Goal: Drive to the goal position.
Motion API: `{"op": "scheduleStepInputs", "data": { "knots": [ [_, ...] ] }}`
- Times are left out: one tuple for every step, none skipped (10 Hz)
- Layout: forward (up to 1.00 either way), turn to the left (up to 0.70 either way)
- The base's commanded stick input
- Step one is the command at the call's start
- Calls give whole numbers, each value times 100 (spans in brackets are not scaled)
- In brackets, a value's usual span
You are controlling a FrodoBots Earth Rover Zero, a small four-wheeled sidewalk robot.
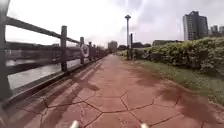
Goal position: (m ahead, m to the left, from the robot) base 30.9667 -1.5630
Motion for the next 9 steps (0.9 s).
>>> {"op": "scheduleStepInputs", "data": {
  "knots": [
    [70, 0],
    [70, 0],
    [70, 0],
    [70, 0],
    [70, 0],
    [70, 0],
    [70, 0],
    [70, 0],
    [70, 0]
  ]
}}
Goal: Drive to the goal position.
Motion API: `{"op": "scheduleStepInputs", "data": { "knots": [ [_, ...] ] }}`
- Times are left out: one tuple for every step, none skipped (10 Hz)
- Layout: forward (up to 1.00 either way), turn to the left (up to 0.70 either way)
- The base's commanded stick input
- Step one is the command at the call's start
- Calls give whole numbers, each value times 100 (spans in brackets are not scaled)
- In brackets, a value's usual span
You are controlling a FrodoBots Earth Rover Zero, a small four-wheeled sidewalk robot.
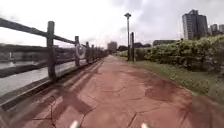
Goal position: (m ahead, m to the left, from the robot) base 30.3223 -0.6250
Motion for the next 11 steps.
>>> {"op": "scheduleStepInputs", "data": {
  "knots": [
    [70, 0],
    [70, 0],
    [70, 0],
    [70, 0],
    [70, 0],
    [70, 0],
    [70, 0],
    [70, 0],
    [70, 0],
    [70, 0],
    [70, 0]
  ]
}}
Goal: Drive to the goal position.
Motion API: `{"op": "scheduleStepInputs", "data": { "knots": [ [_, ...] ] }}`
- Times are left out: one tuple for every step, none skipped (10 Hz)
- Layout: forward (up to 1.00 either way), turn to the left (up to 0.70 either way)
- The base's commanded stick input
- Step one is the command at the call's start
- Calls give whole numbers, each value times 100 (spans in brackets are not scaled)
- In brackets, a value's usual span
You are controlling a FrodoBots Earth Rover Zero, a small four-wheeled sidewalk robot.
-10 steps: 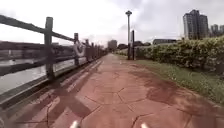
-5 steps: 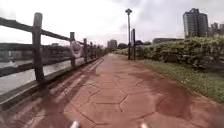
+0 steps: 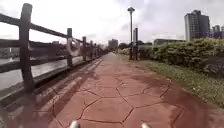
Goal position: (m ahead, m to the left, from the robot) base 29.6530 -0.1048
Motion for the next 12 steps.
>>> {"op": "scheduleStepInputs", "data": {
  "knots": [
    [70, 0],
    [70, 0],
    [70, 0],
    [70, 0],
    [70, 0],
    [70, 0],
    [70, 0],
    [70, 0],
    [70, 0],
    [70, 0],
    [70, 0],
    [70, 0]
  ]
}}
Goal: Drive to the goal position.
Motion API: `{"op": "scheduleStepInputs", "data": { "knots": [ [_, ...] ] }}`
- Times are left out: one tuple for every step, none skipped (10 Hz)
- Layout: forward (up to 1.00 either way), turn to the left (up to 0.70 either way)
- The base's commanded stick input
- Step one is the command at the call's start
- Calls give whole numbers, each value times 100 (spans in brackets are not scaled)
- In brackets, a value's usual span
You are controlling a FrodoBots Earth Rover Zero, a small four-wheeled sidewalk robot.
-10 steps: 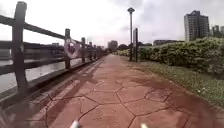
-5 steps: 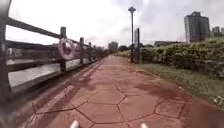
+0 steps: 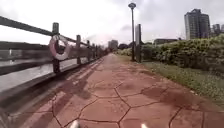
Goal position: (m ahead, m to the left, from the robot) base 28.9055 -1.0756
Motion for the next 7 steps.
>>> {"op": "scheduleStepInputs", "data": {
  "knots": [
    [70, 0],
    [70, 0],
    [70, 23],
    [70, 35],
    [70, 24],
    [70, 0],
    [70, 0]
  ]
}}
